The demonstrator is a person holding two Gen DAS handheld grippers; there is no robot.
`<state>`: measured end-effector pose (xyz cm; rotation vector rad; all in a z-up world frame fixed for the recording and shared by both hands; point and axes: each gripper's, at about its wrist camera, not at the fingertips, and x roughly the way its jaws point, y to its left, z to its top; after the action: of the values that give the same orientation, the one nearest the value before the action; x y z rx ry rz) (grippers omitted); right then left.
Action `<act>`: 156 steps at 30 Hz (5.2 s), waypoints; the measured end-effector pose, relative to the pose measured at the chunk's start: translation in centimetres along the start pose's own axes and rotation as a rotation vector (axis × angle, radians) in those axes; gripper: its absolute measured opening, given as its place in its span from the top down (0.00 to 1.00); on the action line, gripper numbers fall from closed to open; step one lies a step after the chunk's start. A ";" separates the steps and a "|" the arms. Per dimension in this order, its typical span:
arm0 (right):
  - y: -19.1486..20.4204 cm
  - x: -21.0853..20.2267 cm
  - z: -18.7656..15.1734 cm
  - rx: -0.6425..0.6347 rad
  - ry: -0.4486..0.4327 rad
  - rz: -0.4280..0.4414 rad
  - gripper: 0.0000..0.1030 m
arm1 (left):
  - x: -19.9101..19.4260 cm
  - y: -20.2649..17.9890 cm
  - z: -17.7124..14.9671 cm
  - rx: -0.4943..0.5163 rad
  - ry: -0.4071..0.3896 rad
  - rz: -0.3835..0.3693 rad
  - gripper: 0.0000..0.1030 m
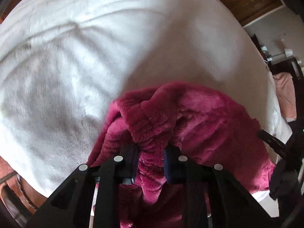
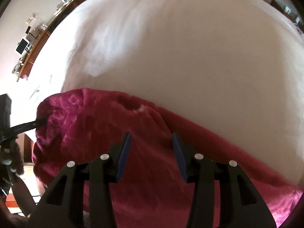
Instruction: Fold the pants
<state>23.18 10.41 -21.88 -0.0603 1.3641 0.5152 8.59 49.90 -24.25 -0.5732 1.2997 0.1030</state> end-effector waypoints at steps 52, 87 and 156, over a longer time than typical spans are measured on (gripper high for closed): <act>-27.1 -17.8 -21.7 0.623 -0.180 -0.514 0.64 | 3.5 -22.9 -11.0 0.616 0.137 0.032 0.62; -42.3 -25.7 -43.9 1.021 -0.365 -0.176 0.34 | 8.3 -38.8 -17.0 0.826 0.069 0.168 0.46; -7.4 -7.4 -21.3 -0.035 -0.088 -0.014 0.83 | 8.7 -27.5 -10.2 0.319 0.205 -0.074 0.34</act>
<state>5.71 -5.60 -21.46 -0.0744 1.2686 0.5244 12.69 19.57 -24.45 -0.3634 1.4557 -0.2268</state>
